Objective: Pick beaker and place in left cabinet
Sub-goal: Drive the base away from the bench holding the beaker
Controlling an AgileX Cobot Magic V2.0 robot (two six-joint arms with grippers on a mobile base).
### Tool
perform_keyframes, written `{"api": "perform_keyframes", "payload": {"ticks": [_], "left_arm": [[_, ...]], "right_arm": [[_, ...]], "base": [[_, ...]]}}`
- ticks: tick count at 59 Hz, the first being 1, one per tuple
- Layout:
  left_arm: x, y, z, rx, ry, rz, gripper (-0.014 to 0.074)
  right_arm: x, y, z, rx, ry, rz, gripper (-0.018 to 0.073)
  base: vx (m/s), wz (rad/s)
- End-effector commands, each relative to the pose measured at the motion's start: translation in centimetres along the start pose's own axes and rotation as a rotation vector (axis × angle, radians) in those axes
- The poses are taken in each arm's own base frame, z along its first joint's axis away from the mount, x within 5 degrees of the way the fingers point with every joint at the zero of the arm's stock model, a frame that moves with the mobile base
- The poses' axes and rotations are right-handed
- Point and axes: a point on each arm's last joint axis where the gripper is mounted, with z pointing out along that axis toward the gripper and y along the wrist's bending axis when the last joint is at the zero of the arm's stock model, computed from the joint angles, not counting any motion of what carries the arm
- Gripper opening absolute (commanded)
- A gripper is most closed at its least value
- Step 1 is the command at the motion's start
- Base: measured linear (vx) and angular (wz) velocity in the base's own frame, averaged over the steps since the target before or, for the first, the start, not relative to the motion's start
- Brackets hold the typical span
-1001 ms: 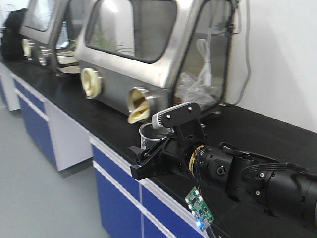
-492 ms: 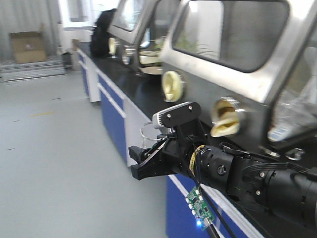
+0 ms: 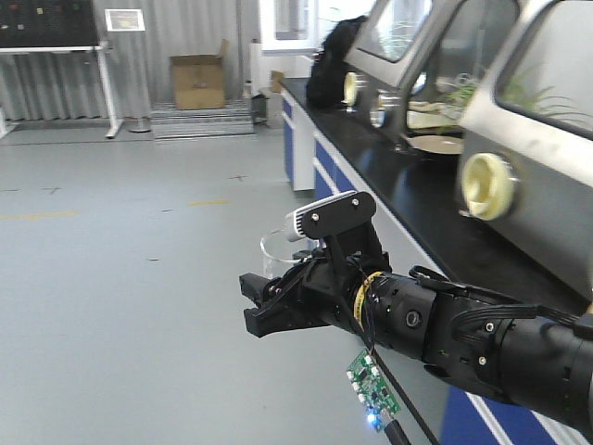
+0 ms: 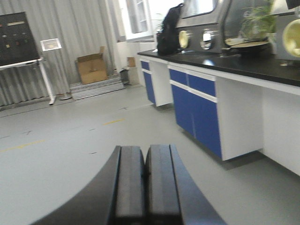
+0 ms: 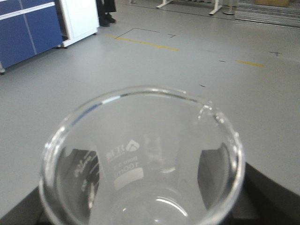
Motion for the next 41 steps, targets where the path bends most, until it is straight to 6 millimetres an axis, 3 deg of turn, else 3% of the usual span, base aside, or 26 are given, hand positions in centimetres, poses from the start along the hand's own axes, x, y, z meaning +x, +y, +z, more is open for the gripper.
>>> {"api": "perform_keyframes", "payload": {"ticks": [1, 41], "left_arm": [[-0.26, 0.0, -0.13, -0.007, -0.077, -0.006, 0.0001], [-0.26, 0.0, -0.13, -0.007, -0.077, -0.006, 0.0001]], "right_arm": [[-2.93, 0.17, -1.67, -0.024, -0.107, -0.003, -0.0003], [-2.93, 0.17, -1.67, -0.025, -0.107, -0.003, -0.0003]], "base": [[0.27, 0.4], [0.36, 0.17]]}}
